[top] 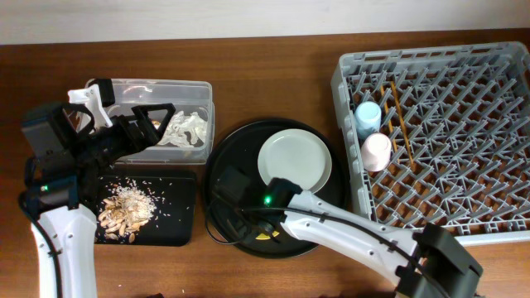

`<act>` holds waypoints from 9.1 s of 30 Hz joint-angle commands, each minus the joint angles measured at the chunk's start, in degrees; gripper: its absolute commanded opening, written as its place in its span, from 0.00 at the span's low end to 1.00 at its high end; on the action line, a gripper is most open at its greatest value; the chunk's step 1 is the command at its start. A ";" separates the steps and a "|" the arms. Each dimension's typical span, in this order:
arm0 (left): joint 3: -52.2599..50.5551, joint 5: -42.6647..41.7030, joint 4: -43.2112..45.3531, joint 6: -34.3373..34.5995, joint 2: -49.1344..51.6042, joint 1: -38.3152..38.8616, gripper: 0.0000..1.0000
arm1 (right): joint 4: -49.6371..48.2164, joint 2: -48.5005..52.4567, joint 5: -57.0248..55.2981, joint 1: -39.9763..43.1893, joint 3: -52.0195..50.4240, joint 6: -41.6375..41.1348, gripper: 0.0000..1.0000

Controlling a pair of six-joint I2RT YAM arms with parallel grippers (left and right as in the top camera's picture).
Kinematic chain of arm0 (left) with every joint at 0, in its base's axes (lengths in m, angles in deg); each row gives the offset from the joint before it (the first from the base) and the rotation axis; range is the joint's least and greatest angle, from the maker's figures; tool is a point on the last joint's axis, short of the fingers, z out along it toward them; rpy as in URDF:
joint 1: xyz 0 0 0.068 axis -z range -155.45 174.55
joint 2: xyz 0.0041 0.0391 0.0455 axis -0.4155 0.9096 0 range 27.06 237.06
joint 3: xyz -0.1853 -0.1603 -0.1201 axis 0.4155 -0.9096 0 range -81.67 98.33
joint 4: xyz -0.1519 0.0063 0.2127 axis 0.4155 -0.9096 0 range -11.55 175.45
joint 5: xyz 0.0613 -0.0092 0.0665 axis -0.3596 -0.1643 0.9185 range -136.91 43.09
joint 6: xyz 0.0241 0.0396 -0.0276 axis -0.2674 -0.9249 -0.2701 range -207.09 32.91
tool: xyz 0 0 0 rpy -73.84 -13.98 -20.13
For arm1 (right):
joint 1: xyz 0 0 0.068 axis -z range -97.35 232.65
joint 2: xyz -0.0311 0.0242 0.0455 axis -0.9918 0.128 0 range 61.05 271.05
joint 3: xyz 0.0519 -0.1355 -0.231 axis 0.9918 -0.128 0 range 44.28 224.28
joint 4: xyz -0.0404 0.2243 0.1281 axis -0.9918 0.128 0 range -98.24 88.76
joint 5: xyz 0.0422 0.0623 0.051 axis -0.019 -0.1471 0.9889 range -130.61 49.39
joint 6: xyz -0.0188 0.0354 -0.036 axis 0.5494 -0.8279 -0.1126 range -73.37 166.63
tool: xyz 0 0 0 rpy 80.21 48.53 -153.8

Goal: Sort waste into correct bins and load items into the dishwasher rack
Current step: 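Reach the right gripper down to the yellow bowl on the round tray, then grasp the rim of the yellow bowl with the right gripper, then lift the yellow bowl and set it in the dish rack with right gripper, then move the right gripper back to the white plate on the tray, then grasp the edge of the white plate with the right gripper, then carry the white plate to the rack and stand it upright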

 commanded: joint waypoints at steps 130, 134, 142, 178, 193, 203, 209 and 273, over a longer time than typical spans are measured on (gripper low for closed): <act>0.94 -0.87 0.02 0.55 -0.57 -0.24 0.99 | 0.70 23.15 78.90 97.24 20.46 27.54 0.99; 0.94 -0.85 0.02 0.55 -0.57 -0.24 0.99 | 0.70 22.91 77.96 99.71 20.68 24.72 0.99; 0.94 -0.85 0.02 0.55 -0.57 -0.24 0.99 | 7.91 10.56 46.77 94.20 23.12 23.71 0.99; 0.94 -0.87 0.02 0.55 -0.57 -0.24 0.99 | 11.28 10.36 10.56 19.54 9.86 11.47 0.45; 0.94 -0.87 0.02 0.55 -0.57 -0.24 0.99 | -2.23 10.93 5.46 15.96 0.22 9.11 0.34; 0.94 -0.87 0.02 0.55 -0.57 -0.24 0.99 | -6.64 10.93 4.79 15.96 -3.28 9.11 0.14; 0.94 -0.87 0.02 0.55 -0.57 -0.24 0.99 | -6.71 10.95 1.16 15.96 -4.37 8.66 0.04; 0.94 -0.85 0.02 0.55 -0.57 -0.24 0.99 | 46.56 9.11 56.28 93.11 41.16 50.12 0.99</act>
